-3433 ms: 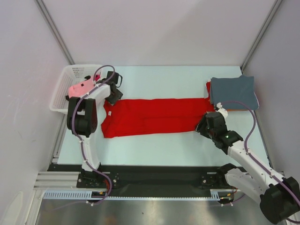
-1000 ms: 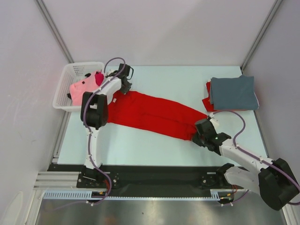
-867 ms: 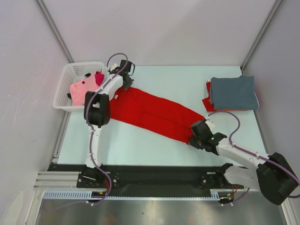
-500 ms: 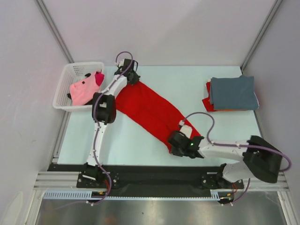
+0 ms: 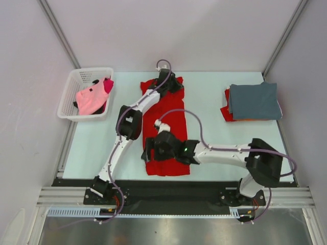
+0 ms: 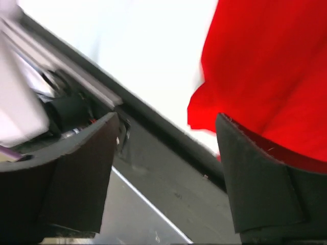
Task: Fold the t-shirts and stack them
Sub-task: Fold the tshirt
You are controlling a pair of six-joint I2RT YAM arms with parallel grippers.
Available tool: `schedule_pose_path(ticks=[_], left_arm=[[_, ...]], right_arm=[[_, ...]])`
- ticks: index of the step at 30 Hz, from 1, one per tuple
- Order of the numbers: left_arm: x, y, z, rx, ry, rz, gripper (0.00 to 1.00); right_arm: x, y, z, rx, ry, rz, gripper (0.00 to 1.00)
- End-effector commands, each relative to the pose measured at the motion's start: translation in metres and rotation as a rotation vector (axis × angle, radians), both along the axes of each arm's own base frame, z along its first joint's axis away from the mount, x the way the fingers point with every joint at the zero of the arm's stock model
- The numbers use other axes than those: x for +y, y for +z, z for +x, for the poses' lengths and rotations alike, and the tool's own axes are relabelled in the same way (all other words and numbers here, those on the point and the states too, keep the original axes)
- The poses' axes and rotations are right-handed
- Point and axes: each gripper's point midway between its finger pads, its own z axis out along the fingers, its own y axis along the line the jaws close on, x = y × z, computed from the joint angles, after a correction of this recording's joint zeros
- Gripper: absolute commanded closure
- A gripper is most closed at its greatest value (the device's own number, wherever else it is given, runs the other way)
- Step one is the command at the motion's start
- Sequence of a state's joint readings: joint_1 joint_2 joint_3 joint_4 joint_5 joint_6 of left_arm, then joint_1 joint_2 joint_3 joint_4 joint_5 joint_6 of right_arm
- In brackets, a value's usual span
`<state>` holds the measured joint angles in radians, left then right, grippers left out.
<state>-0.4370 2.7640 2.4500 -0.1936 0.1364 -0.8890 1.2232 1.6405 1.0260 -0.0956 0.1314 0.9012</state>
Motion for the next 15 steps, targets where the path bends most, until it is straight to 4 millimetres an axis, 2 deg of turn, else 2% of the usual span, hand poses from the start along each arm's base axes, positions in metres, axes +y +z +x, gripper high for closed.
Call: schedule_pose_path(ticks=[1,2,3,4,6,7,8,9,12,14,15], left_arm=[[-0.044,0.038,-0.005,-0.116,-0.069,-0.117,0.99],[-0.045,0.04,-0.005,-0.124,-0.067,-0.124,0.99],[-0.044,0.04,-0.004,-0.123,-0.06,-0.128,0.95],[-0.043,0.047,-0.002,-0.138,-0.052,-0.13,0.92],[-0.034,0.049,0.004,-0.163,-0.023,-0.099,0.87],[-0.028,0.055,0.008,-0.174,-0.009,-0.093,0.84],[-0.025,0.063,0.013,-0.205,0.006,-0.1,0.77],[-0.024,0.064,0.014,-0.211,0.007,-0.102,0.64],[-0.019,0.083,0.019,-0.268,-0.002,-0.099,0.37],[-0.015,0.104,0.021,-0.322,-0.016,-0.091,0.3],[-0.013,0.112,0.021,-0.349,-0.027,-0.07,0.25]], right_arm=[[-0.022,0.064,0.059,-0.132,-0.042,0.082,0.22],[-0.033,0.065,0.066,-0.125,-0.053,0.076,0.25],[-0.055,0.066,0.095,-0.128,-0.125,0.075,0.27],[-0.068,0.077,0.106,-0.156,-0.145,0.089,0.27],[-0.099,0.072,0.13,-0.157,-0.217,0.077,0.28],[-0.127,0.075,0.155,-0.17,-0.285,0.081,0.29],[-0.142,0.074,0.169,-0.18,-0.329,0.082,0.29],[-0.153,0.067,0.174,-0.161,-0.335,0.086,0.29],[-0.201,0.056,0.218,-0.146,-0.44,0.089,0.28],[-0.226,0.051,0.242,-0.142,-0.48,0.104,0.3],[-0.232,0.034,0.249,-0.103,-0.49,0.086,0.31]])
